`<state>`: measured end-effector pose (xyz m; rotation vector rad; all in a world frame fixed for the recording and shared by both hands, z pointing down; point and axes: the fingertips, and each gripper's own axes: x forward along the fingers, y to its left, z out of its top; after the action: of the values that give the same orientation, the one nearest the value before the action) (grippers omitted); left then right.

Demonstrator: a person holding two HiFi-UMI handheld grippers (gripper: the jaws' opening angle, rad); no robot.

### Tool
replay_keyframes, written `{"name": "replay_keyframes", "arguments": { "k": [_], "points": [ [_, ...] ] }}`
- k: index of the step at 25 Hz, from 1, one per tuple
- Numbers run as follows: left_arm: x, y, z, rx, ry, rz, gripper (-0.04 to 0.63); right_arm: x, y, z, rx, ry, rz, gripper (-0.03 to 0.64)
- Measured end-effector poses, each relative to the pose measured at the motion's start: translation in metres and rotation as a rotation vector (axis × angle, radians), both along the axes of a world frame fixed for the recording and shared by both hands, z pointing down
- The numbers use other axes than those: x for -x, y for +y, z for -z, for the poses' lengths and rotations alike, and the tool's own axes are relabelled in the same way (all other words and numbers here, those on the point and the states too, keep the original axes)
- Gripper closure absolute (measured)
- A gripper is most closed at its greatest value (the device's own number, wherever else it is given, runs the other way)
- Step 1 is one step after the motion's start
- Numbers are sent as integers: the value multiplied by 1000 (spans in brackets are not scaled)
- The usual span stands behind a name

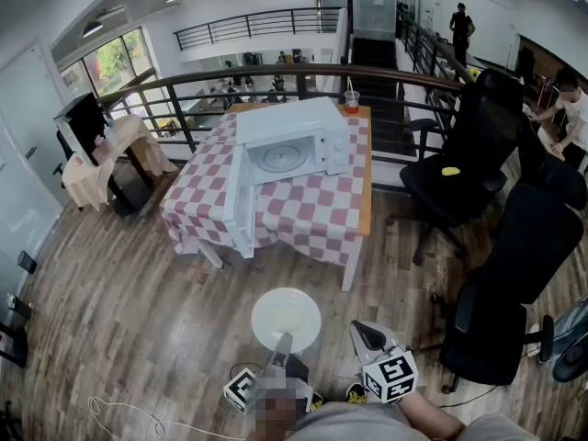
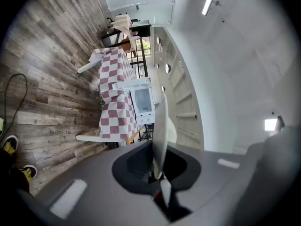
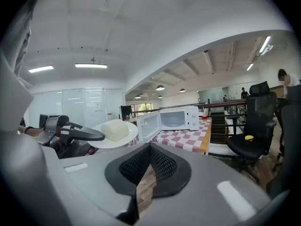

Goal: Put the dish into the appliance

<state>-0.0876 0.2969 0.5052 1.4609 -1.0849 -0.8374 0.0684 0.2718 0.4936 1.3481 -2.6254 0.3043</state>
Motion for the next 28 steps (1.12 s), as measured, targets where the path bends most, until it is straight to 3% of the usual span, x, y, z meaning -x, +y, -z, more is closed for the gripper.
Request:
{"name": "replay_keyframes", "arguments": {
  "k": [11, 28],
  "points": [
    [4, 1, 1, -11, 17, -17, 569, 13, 4, 0, -1, -12, 6, 617],
    [41, 11, 5, -22, 12, -64, 569, 57, 20, 9, -23, -40, -27, 618]
  ]
}}
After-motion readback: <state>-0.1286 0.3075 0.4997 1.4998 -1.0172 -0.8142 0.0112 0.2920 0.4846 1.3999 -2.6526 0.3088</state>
